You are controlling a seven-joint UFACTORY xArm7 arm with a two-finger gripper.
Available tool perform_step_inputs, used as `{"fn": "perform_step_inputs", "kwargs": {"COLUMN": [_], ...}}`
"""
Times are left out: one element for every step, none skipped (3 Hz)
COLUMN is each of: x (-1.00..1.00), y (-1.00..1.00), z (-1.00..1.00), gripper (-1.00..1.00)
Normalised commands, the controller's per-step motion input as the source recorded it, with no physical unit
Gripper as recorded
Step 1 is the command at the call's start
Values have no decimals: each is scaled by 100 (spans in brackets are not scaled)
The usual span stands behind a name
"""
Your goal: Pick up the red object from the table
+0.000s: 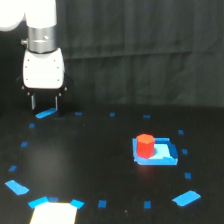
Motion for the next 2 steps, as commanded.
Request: {"fn": "perform_step_inputs", "kwargs": {"x": [100,100], "y": [-48,11], "z": [-1,-78], "gripper": [100,100]}}
